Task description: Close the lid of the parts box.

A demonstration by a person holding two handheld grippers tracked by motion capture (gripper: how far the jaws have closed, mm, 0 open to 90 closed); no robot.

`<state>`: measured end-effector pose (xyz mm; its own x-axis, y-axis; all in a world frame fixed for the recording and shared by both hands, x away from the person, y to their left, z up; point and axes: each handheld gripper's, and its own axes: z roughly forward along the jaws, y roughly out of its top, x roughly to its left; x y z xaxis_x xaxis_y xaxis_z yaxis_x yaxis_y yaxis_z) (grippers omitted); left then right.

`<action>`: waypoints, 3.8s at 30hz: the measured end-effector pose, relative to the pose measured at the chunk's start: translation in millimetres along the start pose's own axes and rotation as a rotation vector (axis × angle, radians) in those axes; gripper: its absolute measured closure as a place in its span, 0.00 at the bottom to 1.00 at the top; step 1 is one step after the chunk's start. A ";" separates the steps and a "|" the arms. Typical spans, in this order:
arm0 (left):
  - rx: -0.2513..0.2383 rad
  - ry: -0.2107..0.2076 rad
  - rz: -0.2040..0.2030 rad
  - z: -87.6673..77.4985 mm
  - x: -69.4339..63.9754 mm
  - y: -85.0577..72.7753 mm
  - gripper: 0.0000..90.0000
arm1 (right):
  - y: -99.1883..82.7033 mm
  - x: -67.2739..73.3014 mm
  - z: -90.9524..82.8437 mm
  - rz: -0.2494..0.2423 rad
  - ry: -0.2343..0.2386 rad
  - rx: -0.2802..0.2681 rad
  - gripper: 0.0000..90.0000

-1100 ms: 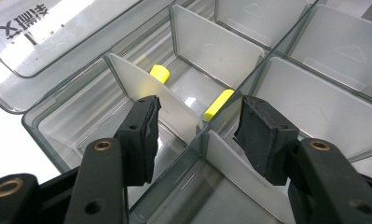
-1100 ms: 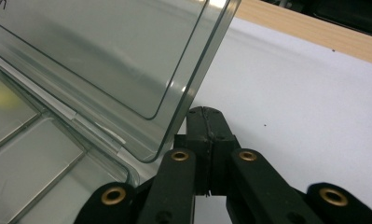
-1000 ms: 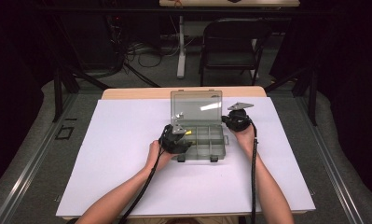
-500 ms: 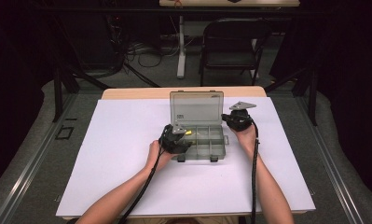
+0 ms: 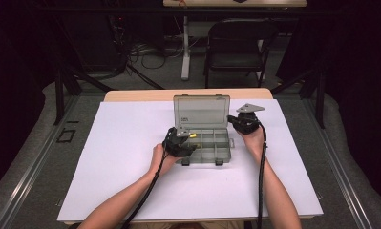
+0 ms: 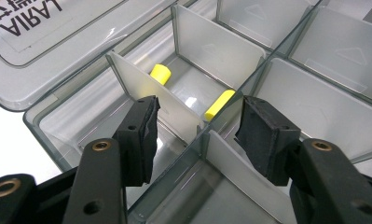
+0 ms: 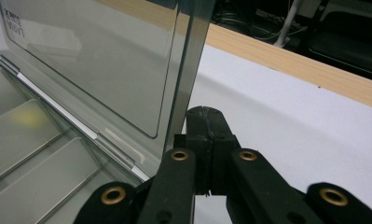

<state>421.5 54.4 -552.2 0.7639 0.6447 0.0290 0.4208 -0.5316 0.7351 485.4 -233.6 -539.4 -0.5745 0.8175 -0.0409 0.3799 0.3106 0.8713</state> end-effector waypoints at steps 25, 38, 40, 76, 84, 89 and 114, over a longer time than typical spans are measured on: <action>-0.002 -0.002 -0.001 -0.2 1.0 0.1 0.49 | 2.7 1.2 -7.1 -0.022 0.011 -0.024 1.00; -0.011 0.001 -0.001 -1.2 2.9 1.3 0.43 | 3.2 2.0 -9.2 -0.036 0.013 -0.033 1.00; -0.019 0.002 -0.011 -1.8 3.4 1.8 0.40 | 3.6 2.1 -9.7 -0.040 0.012 -0.036 1.00; -0.239 0.054 -0.134 -50.2 64.3 28.6 0.33 | 4.9 4.4 -13.9 -0.079 0.013 -0.040 1.00; -0.314 0.029 -0.160 -47.1 72.3 22.2 0.57 | 5.2 5.2 -14.8 -0.084 0.010 -0.043 1.00; -0.315 0.032 -0.157 -46.4 72.8 20.3 0.68 | 5.1 6.0 -15.3 -0.086 0.005 -0.041 1.00; -0.319 0.041 -0.092 -52.2 71.2 15.5 0.82 | 23.0 12.2 -57.5 -0.098 0.038 0.054 0.70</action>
<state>456.9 120.8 -503.4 0.7066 0.7072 -0.0244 0.3075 -0.2758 0.9107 445.5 -244.4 -491.7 -0.6375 0.7632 -0.1055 0.3586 0.4151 0.8361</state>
